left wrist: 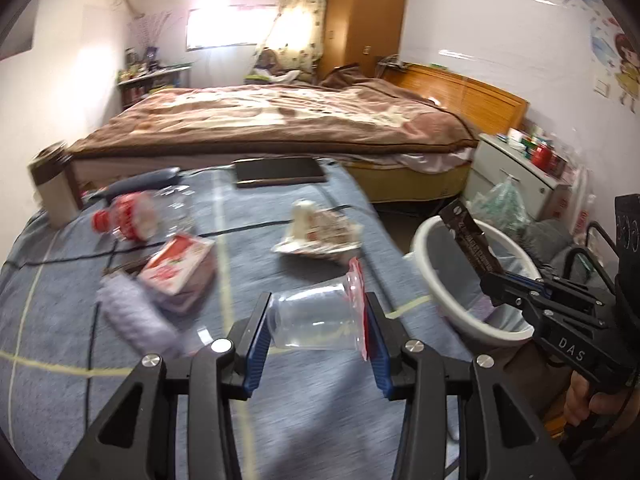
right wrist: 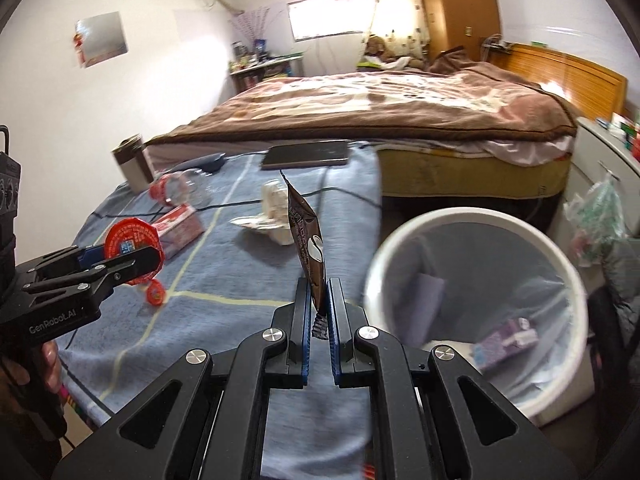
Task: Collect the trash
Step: 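Carry the wrapper and clear cup over the white bin with both grippers, then open both grippers over the bin to drop the wrapper and cup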
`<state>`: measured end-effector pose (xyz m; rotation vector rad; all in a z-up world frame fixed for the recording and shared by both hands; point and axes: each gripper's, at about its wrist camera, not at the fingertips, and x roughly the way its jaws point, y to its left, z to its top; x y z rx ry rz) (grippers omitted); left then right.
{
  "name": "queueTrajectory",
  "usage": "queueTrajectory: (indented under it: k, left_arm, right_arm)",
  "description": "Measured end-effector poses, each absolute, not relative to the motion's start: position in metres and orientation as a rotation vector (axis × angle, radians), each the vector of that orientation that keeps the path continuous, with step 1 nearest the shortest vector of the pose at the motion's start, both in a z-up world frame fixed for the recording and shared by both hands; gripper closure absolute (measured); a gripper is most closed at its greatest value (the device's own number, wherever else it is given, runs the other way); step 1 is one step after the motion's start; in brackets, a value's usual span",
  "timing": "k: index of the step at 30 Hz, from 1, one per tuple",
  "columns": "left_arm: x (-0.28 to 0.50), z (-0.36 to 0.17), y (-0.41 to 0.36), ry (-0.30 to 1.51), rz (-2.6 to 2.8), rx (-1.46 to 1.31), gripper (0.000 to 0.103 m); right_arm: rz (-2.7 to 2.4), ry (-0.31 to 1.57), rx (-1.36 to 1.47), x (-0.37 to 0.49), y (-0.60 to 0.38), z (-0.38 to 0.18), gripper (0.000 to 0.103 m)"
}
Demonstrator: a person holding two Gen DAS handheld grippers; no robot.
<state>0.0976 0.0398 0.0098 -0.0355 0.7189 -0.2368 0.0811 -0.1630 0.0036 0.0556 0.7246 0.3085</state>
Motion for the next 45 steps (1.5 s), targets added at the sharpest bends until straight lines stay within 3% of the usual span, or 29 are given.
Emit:
queueTrajectory:
  k: [23, 38, 41, 43, 45]
  left_arm:
    - [0.124, -0.002, -0.113, 0.784, -0.501, 0.042, 0.058]
    - [0.137, -0.016, -0.141, 0.829, -0.511, 0.064, 0.057]
    - [0.139, -0.017, -0.140, 0.835, -0.511, 0.057, 0.052]
    - [0.138, -0.016, -0.141, 0.829, -0.511, 0.055, 0.047]
    - [0.138, -0.016, -0.139, 0.831, -0.515, 0.050, 0.047]
  right_arm:
    - [0.021, 0.810, 0.082, 0.090, -0.270, -0.018, 0.093]
    - [0.009, 0.878, 0.088, 0.097, -0.291, -0.034, 0.091]
    - [-0.006, 0.873, 0.074, 0.096, -0.291, -0.034, 0.077]
    - [-0.010, 0.871, 0.073, 0.096, -0.291, -0.034, 0.050]
    - [-0.004, 0.861, 0.085, 0.095, -0.292, -0.033, 0.046]
